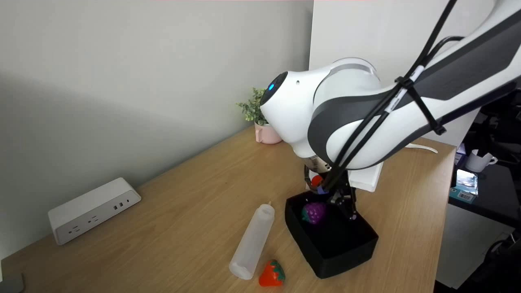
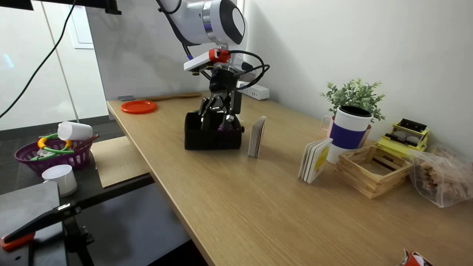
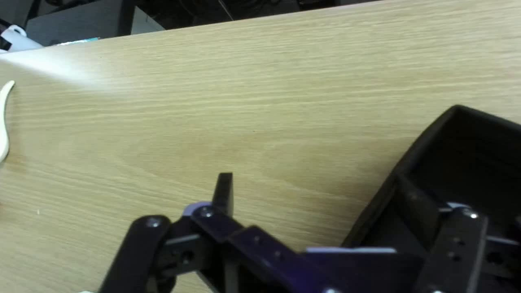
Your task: Take the strawberry and grapes out of the black box
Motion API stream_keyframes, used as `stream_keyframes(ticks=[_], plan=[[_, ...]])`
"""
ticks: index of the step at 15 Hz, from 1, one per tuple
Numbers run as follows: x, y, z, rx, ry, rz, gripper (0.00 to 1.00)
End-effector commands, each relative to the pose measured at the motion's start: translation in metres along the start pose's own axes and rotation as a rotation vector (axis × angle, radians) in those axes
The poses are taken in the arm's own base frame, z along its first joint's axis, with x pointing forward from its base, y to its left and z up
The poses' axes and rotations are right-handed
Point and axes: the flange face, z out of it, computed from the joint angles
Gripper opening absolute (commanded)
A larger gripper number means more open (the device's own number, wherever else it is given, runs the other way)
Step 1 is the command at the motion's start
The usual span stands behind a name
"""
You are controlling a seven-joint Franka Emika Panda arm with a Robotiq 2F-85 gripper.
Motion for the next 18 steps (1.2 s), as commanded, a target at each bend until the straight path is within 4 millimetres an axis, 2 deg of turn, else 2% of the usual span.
stream_keyframes(ticks=[1, 3, 11, 15, 18], plan=[[0.0, 0.0, 0.002, -0.009, -0.003, -0.013, 1.0], [0.0, 0.0, 0.002, -0.011, -0.002, -0.024, 1.0], [-0.004, 0.002, -0.01, -0.054, -0.005, 0.156, 1.0], [-0.004, -0.004, -0.025, -0.063, 0.027, 0.093, 1.0], [-0.003, -0.014, -0.039, -0.053, 0.07, -0.028, 1.0]])
